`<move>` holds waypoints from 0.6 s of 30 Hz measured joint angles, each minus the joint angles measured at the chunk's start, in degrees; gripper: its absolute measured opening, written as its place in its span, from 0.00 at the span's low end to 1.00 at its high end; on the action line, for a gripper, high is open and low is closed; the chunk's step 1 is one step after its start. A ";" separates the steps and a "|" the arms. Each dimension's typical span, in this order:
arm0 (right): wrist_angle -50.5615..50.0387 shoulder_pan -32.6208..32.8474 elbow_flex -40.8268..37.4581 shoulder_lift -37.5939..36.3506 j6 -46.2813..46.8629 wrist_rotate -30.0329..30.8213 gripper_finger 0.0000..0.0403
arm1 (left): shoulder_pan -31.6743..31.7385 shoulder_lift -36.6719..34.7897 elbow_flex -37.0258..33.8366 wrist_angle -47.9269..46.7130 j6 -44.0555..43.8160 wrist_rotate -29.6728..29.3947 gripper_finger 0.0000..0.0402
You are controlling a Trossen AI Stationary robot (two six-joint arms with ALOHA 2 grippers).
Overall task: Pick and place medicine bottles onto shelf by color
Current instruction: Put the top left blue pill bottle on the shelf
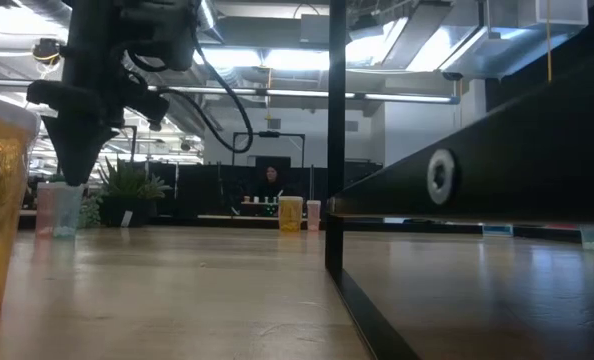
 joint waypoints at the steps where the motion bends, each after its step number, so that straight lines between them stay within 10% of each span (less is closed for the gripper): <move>1: 0.00 0.02 0.00 0.00 0.00 0.00 0.62 | 0.00 -0.04 0.00 0.04 0.01 0.00 0.35; 18: 0.52 0.02 0.00 0.00 0.02 0.00 0.62 | 0.00 0.26 0.00 0.00 0.03 0.00 0.35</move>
